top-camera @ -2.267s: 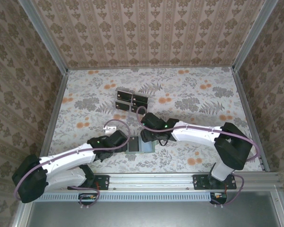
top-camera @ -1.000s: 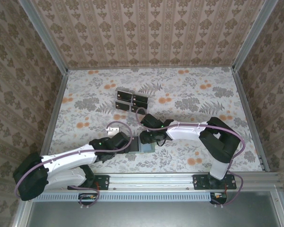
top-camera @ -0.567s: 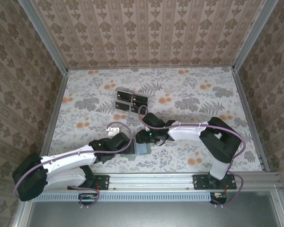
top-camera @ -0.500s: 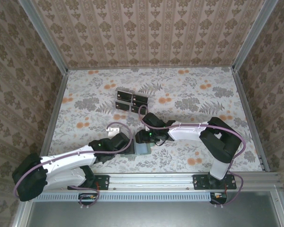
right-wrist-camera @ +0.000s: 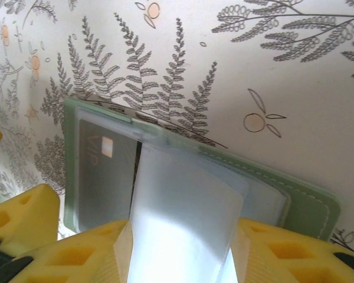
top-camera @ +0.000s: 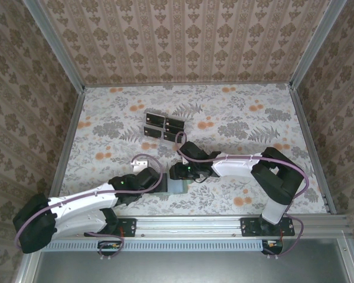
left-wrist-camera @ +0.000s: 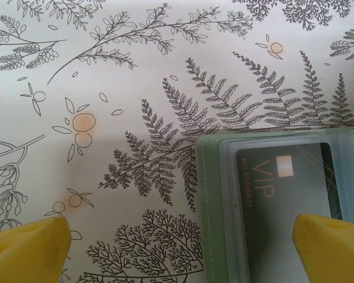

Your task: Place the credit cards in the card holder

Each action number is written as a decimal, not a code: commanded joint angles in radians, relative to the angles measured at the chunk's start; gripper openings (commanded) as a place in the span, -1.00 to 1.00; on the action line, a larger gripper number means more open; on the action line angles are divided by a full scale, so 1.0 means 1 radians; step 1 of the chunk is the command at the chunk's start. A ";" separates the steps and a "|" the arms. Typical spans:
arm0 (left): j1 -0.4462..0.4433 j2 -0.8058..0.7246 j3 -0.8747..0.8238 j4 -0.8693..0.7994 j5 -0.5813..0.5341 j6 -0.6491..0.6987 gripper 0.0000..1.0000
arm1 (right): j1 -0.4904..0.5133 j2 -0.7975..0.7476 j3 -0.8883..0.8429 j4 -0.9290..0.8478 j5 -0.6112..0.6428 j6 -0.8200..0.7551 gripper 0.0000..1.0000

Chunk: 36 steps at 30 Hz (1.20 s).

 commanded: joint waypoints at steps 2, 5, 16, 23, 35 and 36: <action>-0.005 0.007 -0.012 0.012 -0.002 -0.018 1.00 | 0.004 0.003 -0.006 0.049 -0.046 0.036 -0.03; -0.005 0.006 -0.013 0.012 -0.002 -0.017 0.99 | 0.004 0.003 -0.009 0.074 -0.061 0.052 -0.05; -0.005 -0.058 -0.018 -0.019 -0.024 -0.027 1.00 | 0.024 -0.014 0.003 0.120 -0.108 0.106 0.00; -0.006 -0.181 -0.047 -0.092 -0.054 -0.063 1.00 | 0.064 0.000 0.055 0.072 -0.090 0.108 0.07; 0.001 -0.391 -0.081 -0.211 -0.083 -0.104 0.99 | 0.121 0.131 0.223 0.012 -0.099 0.111 0.08; 0.002 -0.396 -0.082 -0.216 -0.080 -0.104 1.00 | 0.120 0.129 0.235 -0.001 -0.095 0.105 0.08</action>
